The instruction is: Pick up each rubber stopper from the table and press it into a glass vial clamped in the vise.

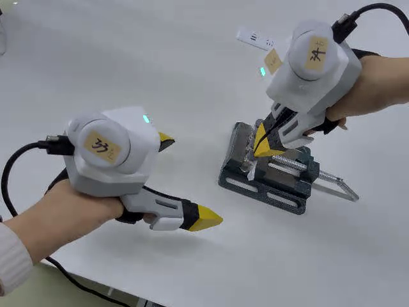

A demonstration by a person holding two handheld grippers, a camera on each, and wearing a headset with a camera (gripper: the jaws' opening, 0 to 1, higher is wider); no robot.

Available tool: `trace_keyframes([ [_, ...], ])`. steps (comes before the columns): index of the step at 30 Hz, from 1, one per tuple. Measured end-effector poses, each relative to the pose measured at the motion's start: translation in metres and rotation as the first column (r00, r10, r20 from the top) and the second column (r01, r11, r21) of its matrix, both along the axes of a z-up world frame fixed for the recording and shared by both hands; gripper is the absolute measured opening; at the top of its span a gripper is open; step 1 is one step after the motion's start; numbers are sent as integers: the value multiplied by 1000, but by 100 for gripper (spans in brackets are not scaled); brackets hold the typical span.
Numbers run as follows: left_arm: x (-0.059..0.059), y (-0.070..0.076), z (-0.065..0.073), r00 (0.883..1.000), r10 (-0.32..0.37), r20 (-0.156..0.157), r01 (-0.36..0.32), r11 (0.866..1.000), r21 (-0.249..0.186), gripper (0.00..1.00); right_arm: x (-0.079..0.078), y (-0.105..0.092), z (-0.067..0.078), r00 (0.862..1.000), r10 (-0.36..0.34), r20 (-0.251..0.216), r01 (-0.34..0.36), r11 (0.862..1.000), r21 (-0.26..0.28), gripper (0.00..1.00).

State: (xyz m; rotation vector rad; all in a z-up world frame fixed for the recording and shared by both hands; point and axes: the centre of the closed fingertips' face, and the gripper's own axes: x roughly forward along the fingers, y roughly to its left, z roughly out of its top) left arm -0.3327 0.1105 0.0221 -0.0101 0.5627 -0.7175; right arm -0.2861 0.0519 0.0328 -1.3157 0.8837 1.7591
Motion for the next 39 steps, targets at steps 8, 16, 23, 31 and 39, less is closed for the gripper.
trace_keyframes([
  [8,4,0,1,1000,5,6,-5,1000,-9,91,1,0,-1,1000,-7,5,8,1000,-21,0],
  [16,4,0,-3,1000,13,-2,-13,1000,-14,90,1,2,-3,1000,-18,4,18,998,-60,0],
  [23,4,-2,-6,1000,18,-6,-18,1000,-20,91,0,3,-4,999,-39,22,41,993,-115,0],
  [31,6,-3,-5,1000,20,-3,-20,1000,-23,90,-4,3,-3,998,-46,35,51,985,-163,0],
  [39,8,-4,-2,1000,22,4,-22,999,-24,90,-1,3,-4,997,-39,70,52,980,-189,0],
])
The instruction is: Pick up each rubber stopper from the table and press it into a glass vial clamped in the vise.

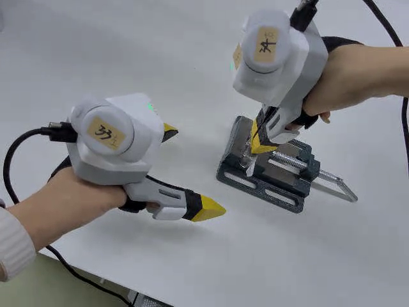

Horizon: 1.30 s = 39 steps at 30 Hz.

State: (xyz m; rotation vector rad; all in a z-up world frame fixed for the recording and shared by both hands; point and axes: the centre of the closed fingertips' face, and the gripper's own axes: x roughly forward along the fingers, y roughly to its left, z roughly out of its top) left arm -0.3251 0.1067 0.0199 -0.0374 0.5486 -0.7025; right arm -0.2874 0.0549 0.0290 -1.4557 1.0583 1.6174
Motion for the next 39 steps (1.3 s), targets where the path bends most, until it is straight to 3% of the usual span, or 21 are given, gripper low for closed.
trace_keyframes([
  [6,1,-5,11,1000,-14,16,14,1000,7,90,1,-1,1,999,-45,-25,45,999,24,0],
  [15,5,-7,28,999,-27,39,27,999,20,90,1,-3,1,1000,21,-1,-21,1000,-16,0],
  [24,5,3,38,999,-18,46,16,999,40,90,6,0,5,992,-108,-67,114,989,95,0],
  [32,6,14,41,999,7,47,-9,999,40,90,9,3,5,990,-127,-68,137,978,157,0],
  [39,0,16,38,999,4,43,-7,999,50,90,9,5,4,981,-177,-84,192,953,235,0],
])
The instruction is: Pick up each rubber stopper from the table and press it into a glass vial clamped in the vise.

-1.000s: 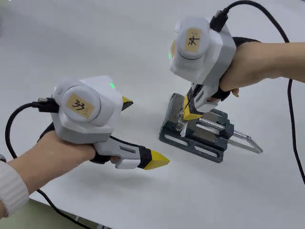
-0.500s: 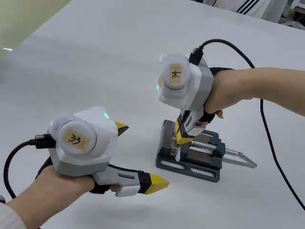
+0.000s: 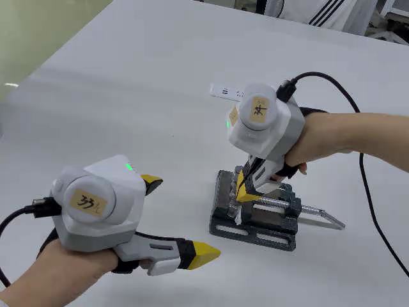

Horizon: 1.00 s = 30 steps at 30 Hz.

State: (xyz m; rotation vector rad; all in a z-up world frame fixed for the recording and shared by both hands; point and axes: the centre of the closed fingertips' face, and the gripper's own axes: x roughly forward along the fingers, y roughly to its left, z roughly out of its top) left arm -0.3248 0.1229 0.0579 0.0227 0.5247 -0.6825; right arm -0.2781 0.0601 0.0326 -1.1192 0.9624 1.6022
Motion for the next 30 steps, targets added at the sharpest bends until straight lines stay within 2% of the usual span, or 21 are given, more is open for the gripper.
trace_keyframes([
  [4,-2,1,1,1000,1,3,-1,1000,2,90,-8,-9,1,1000,-23,8,23,999,23,1],
  [5,-2,1,0,1000,2,3,-2,1000,3,90,-8,-9,2,998,-66,10,66,996,60,2],
  [8,-3,1,0,1000,4,4,-4,1000,1,90,-12,-11,4,992,-126,-8,126,984,127,7],
  [12,-3,3,-1,1000,6,3,-6,1000,3,90,-12,-25,6,983,-185,-3,182,967,179,18],
  [14,-4,4,-1,1000,5,4,-5,1000,2,90,-11,-32,7,974,-226,0,220,951,215,22],
  [15,-4,4,0,1000,6,6,-6,1000,2,90,-11,-35,9,965,-263,-6,257,936,241,25],
  [19,-4,5,1,1000,3,7,-3,1000,4,90,-10,-51,10,945,-326,-3,314,907,280,34],
  [21,-5,6,2,1000,2,10,-2,1000,5,90,-12,-57,12,929,-370,-24,359,880,312,37],
  [22,-6,6,2,1000,0,10,0,1000,6,90,-13,-63,12,924,-382,-28,371,874,315,38],
  [23,-6,6,2,1000,-1,9,1,1000,7,90,-13,-66,13,914,-404,-27,390,861,325,40],
  [24,-7,6,3,1000,0,9,0,1000,7,91,-14,-70,14,913,-408,-20,391,858,332,43],
  [25,-8,6,3,1000,-1,9,1,1000,9,91,-17,-73,16,908,-418,-24,400,849,345,47],
  [26,-8,7,3,1000,-2,9,2,1000,9,91,-19,-75,16,901,-432,-37,416,837,355,50],
  [29,-10,8,3,1000,0,10,0,1000,10,91,-21,-84,19,883,-467,-36,445,812,379,56],
  [30,-11,9,4,1000,2,10,-2,1000,11,91,-23,-87,21,874,-483,-42,460,797,392,57],
])
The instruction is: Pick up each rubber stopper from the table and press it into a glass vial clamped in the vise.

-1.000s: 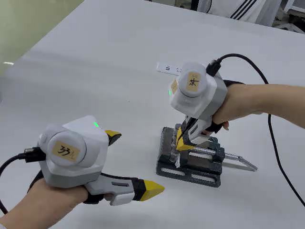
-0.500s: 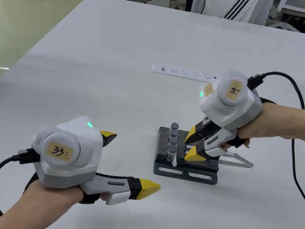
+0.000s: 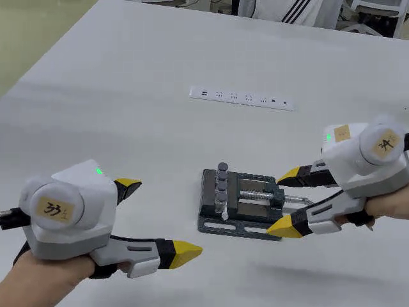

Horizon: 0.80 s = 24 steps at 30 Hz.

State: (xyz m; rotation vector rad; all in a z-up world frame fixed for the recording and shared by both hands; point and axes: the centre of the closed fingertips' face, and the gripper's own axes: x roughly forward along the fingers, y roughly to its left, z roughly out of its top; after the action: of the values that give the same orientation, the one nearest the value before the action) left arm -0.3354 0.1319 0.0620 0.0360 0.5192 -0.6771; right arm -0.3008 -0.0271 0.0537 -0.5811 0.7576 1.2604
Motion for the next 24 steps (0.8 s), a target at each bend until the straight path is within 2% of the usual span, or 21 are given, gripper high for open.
trace_keyframes([
  [4,-2,4,2,1000,7,4,-7,1000,-10,93,-6,-10,0,999,-49,7,49,999,21,67],
  [10,-7,11,2,1000,16,4,-16,1000,-6,94,-21,-24,-3,987,-163,-9,164,984,75,80],
  [11,-8,12,2,1000,17,3,-17,1000,-3,94,-23,-26,-4,986,-166,-3,166,983,78,82],
  [14,-10,13,3,1000,20,4,-20,1000,-9,96,-29,-35,-9,977,-213,-21,214,973,82,89],
  [18,-13,17,2,1000,27,1,-27,1000,-9,97,-39,-44,-13,962,-271,-40,274,956,102,93],
  [24,-14,19,2,999,32,-2,-32,999,-18,99,-45,-56,-15,947,-318,-39,320,939,122,99],
])
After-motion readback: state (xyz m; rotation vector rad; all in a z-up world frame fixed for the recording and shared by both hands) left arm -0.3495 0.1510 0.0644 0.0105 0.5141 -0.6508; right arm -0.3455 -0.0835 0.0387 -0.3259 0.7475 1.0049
